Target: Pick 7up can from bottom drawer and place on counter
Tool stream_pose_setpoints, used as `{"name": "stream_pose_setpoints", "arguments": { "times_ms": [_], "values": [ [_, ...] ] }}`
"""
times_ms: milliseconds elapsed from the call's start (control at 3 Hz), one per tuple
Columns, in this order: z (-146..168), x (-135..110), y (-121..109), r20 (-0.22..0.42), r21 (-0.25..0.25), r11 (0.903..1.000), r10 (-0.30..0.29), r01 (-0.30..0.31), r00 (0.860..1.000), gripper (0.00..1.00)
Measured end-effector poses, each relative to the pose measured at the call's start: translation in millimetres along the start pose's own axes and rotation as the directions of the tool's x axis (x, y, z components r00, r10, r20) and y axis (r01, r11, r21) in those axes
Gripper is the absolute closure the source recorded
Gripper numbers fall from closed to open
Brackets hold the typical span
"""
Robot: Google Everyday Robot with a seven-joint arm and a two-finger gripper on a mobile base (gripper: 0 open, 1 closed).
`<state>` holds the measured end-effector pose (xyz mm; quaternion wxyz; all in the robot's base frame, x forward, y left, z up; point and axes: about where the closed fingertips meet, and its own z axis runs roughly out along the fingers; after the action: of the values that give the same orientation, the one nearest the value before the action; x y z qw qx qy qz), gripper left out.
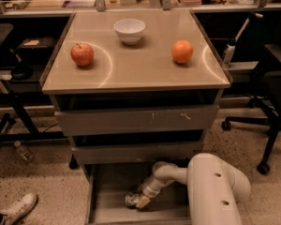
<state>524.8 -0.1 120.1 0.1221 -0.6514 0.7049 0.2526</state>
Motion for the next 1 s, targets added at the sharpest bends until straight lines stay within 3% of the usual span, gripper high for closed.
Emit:
{"name": "stream_pose_setpoints", "arguments": {
  "times_ms": [333,667,1000],
  "values": [
    [-17,-8,7,0.008,0.024,0.9997,0.011,-0.011,1.000,1.00],
    [-63,-22,14,0.009,0.104,0.9934,0.049,-0.049,0.999,1.00],
    [-113,-39,27,0.017,0.181,0.9776,0.107,-0.109,0.994,1.00]
  ]
}}
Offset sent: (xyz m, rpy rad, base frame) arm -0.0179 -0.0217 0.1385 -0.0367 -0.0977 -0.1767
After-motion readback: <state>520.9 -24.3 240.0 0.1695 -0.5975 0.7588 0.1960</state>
